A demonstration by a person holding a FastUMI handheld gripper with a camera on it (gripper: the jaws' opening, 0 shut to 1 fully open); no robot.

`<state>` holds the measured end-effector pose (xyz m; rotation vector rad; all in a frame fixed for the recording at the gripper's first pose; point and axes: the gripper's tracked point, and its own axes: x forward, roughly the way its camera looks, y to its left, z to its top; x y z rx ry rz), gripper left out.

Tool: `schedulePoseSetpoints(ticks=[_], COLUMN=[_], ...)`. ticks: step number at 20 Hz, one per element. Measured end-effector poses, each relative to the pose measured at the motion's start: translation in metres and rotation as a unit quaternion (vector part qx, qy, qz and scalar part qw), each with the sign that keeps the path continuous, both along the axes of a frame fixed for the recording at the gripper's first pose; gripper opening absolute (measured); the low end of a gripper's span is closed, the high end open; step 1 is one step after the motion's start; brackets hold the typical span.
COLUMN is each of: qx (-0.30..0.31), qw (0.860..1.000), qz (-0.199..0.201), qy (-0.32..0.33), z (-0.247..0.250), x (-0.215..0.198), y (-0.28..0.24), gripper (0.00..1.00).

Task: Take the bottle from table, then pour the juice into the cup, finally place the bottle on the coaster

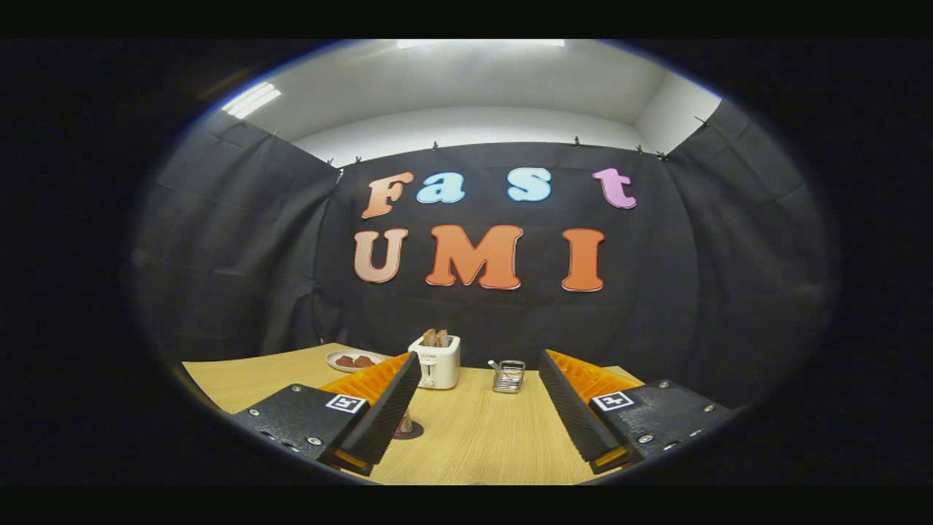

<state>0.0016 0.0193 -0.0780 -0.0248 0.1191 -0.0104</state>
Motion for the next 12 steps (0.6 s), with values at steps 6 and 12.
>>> schedulePoseSetpoints(ticks=[6,12], qx=[-0.026,-0.012], qw=[0.999,0.999], qz=[-0.021,-0.030], qy=[-0.013,-0.024], z=[0.015,0.023], x=[-0.029,-0.048], y=[-0.007,-0.008], gripper=[0.97,0.97])
